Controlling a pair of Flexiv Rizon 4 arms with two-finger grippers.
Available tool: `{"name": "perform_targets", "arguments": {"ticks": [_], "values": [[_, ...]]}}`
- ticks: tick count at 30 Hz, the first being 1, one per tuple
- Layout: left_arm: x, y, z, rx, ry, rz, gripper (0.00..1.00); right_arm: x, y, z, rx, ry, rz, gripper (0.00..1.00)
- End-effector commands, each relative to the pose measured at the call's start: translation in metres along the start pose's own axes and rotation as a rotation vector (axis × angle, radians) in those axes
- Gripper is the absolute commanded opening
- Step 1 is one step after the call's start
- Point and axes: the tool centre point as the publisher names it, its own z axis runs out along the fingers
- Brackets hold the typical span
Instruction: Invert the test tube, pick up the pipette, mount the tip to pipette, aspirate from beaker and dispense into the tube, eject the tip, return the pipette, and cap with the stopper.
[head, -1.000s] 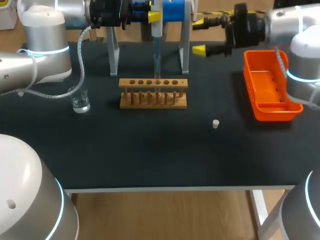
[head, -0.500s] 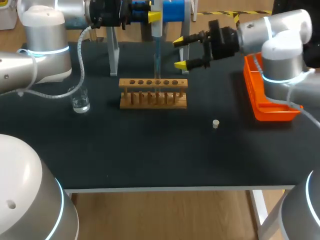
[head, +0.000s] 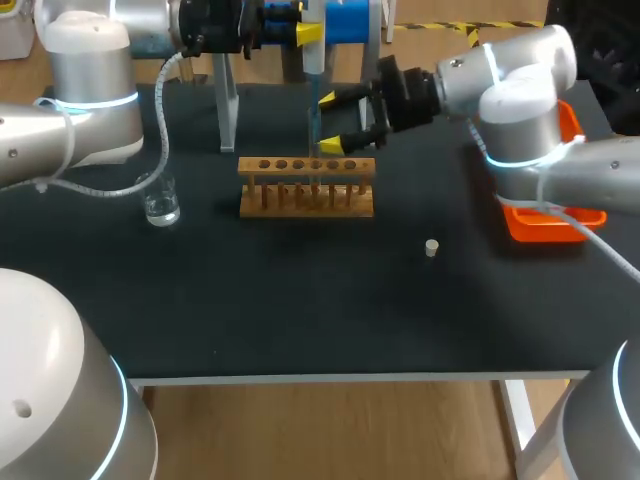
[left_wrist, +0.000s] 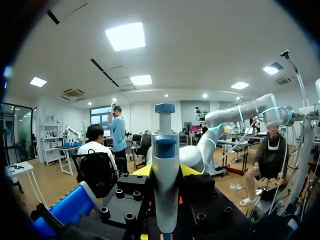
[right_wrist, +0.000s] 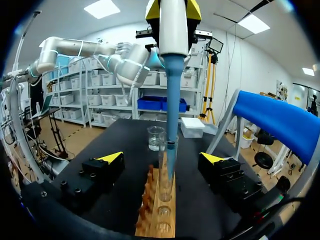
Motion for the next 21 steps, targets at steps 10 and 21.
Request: {"name": "perform_targets", "arguments": {"ticks": [10, 21], "values": [[-0.001, 0.0, -0.001, -0.001, 0.003, 0.0, 0.0, -0.004, -0.006, 0.025, 0.032, -0.036, 0.011, 1.0], [-0.001, 0.0, -0.001, -0.001, 0.003, 0.0, 0.0, -0.002, -0.013, 0.032, 0.084, -0.074, 0.021, 1.0]]}}
